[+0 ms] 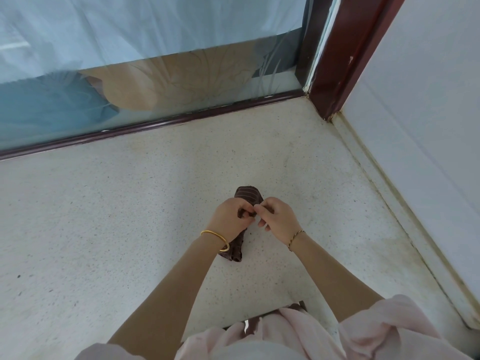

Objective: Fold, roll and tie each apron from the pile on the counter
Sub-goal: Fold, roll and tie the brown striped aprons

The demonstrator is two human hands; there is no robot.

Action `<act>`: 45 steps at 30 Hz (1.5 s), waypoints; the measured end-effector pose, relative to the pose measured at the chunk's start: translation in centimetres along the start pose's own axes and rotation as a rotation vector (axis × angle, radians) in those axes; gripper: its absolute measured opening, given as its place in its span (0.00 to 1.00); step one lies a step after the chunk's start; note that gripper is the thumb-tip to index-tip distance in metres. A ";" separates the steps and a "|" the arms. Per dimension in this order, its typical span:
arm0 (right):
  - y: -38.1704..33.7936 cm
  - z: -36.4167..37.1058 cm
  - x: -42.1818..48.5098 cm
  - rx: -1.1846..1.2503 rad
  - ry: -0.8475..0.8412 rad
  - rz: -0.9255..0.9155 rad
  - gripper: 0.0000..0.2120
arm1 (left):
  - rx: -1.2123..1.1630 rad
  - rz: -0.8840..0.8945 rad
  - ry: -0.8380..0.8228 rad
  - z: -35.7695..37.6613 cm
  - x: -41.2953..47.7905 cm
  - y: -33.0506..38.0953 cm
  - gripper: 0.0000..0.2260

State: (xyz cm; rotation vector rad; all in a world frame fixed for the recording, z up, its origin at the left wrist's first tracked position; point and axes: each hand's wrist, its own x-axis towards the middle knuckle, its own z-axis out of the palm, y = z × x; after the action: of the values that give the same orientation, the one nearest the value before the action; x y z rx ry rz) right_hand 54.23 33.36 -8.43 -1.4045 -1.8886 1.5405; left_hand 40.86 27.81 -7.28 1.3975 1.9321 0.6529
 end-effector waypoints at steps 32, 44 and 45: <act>1.0 0.8 -1.0 -0.005 0.113 -0.045 0.10 | -0.437 -0.277 0.071 -0.2 0.5 -0.5 0.07; 0.8 0.3 -0.8 0.184 0.033 0.023 0.07 | -0.251 -0.065 0.012 -0.3 0.5 -0.4 0.15; 0.7 0.3 -0.7 0.158 -0.011 0.004 0.08 | -0.234 -0.048 -0.018 -0.3 0.5 -0.4 0.15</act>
State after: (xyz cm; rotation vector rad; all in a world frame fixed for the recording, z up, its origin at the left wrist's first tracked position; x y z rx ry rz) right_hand 54.66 32.54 -8.91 -1.3338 -1.7288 1.6630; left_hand 40.30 28.13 -7.43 1.2044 1.8045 0.8122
